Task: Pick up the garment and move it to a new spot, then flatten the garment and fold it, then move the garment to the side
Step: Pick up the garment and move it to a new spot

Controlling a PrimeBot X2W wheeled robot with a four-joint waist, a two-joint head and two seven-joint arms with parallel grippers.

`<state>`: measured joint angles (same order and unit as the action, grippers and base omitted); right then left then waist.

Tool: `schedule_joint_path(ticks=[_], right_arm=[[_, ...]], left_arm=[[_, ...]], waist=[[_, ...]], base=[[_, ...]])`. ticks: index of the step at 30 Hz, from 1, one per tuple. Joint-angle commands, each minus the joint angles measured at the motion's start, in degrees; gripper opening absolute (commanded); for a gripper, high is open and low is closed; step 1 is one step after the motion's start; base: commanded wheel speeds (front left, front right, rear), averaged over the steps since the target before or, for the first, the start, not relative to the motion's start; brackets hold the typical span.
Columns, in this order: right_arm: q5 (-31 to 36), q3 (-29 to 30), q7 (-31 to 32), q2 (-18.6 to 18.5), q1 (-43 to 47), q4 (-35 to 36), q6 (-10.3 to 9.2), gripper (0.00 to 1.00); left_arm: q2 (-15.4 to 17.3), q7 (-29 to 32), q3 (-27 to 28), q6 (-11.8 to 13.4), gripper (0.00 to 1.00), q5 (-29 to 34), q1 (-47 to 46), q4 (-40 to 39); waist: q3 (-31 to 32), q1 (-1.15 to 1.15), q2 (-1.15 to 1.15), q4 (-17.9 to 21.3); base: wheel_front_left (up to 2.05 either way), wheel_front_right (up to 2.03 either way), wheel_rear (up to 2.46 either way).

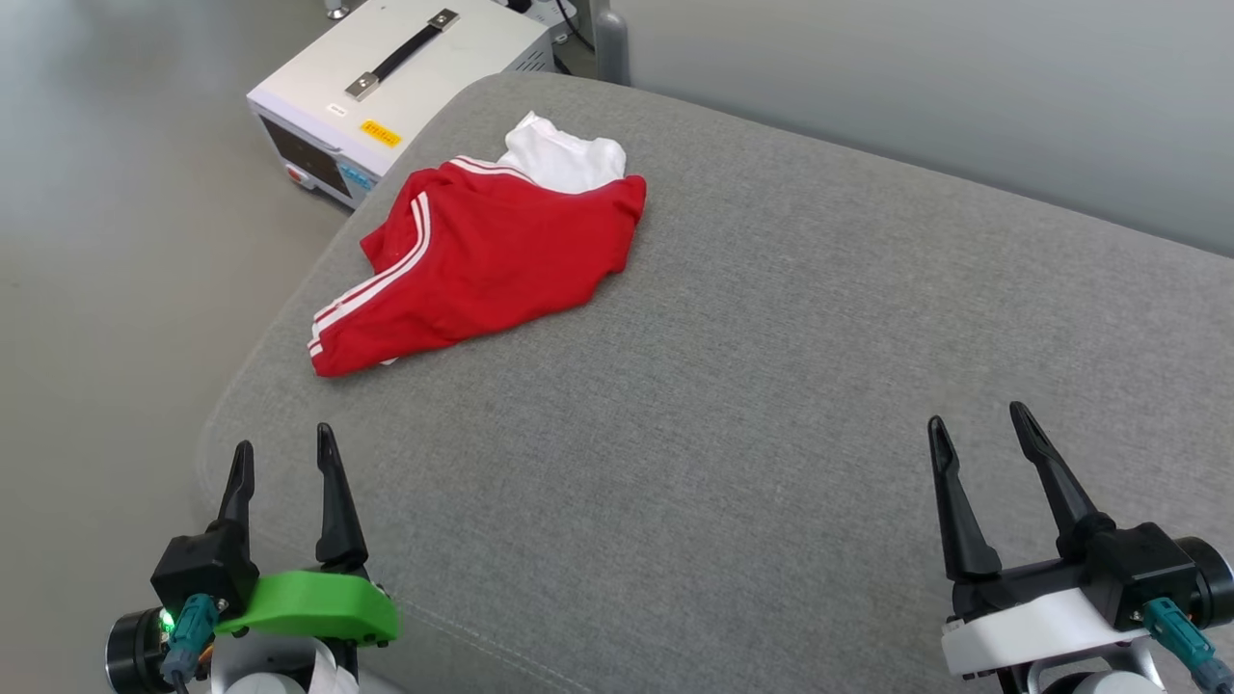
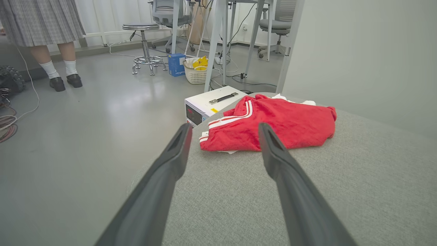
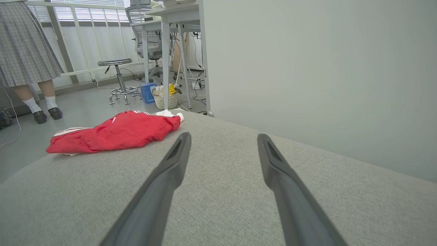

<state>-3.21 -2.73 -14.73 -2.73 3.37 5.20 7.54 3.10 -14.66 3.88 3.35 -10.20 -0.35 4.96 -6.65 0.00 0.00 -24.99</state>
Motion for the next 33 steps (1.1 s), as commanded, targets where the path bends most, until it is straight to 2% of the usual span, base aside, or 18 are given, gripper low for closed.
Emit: schedule_joint_path(ticks=[1,6,8,12,16,21,23,27,29,33], right_arm=[[0.4,-0.1,-0.3,-0.1,-0.8,0.2,-0.05,1.0],[0.5,0.0,-0.3,-0.1,-1.0,0.4,-0.05,1.0],[0.7,-0.2,-0.3,-0.1,-1.2,0.4,-0.05,1.0],[1.8,-0.5,-0.3,-0.2,-2.2,0.6,-0.05,1.0],[2.7,-0.9,-0.3,-1.3,-4.0,1.1,-0.05,1.0],[3.2,-1.0,-0.3,-3.2,-6.9,2.6,-0.05,1.0],[3.5,-1.0,-0.3,-3.8,-8.0,3.3,-0.05,1.0],[3.8,-0.9,-0.3,-4.8,-9.6,4.6,-0.05,1.0],[3.9,-1.1,-0.3,-5.3,-10.3,5.2,-0.05,1.0],[4.3,-1.2,-0.3,-6.1,-11.2,6.5,-0.05,1.0]], left_arm=[[-0.2,-0.3,0.0,0.2,1.0,-0.7,-0.7,0.1],[-0.2,-0.3,0.5,-0.6,1.0,-0.6,-1.7,0.9],[-0.2,-0.3,1.0,-1.9,1.0,-0.5,-3.3,1.3],[0.1,-0.3,3.9,-6.4,1.0,-0.7,-9.1,3.3],[3.7,-0.3,6.3,-9.4,1.0,0.0,-18.1,6.2],[9.2,-0.3,6.4,-10.6,1.0,-1.9,-29.8,10.4],[11.7,-0.3,4.8,-10.8,1.0,-3.4,-34.3,12.7],[18.1,0.0,-2.8,-10.8,1.0,-9.0,-42.6,18.1],[21.6,2.2,-7.4,-10.8,1.0,-12.3,-46.5,20.6],[27.0,12.1,-16.9,-10.8,1.0,-20.8,-53.0,24.5]], waist=[[-0.8,0.0,0.0,-1.2],[-1.4,0.0,0.0,-1.5],[-1.9,0.0,0.0,-1.4],[-3.6,0.0,0.0,-0.7],[-6.8,0.0,0.0,1.0],[-11.5,0.0,0.0,3.3],[-13.4,0.0,0.0,4.2],[-16.5,0.0,0.0,5.7],[-17.7,0.0,0.0,6.5],[-19.7,0.0,0.0,7.9]], base=[[0.0,0.0,0.0],[0.0,0.0,0.0],[0.0,0.0,0.0],[0.0,0.0,0.0],[0.0,0.0,0.0],[0.0,0.0,0.0],[0.0,0.0,0.0],[0.0,0.0,0.0],[0.0,0.0,0.0],[0.0,0.0,0.0]])
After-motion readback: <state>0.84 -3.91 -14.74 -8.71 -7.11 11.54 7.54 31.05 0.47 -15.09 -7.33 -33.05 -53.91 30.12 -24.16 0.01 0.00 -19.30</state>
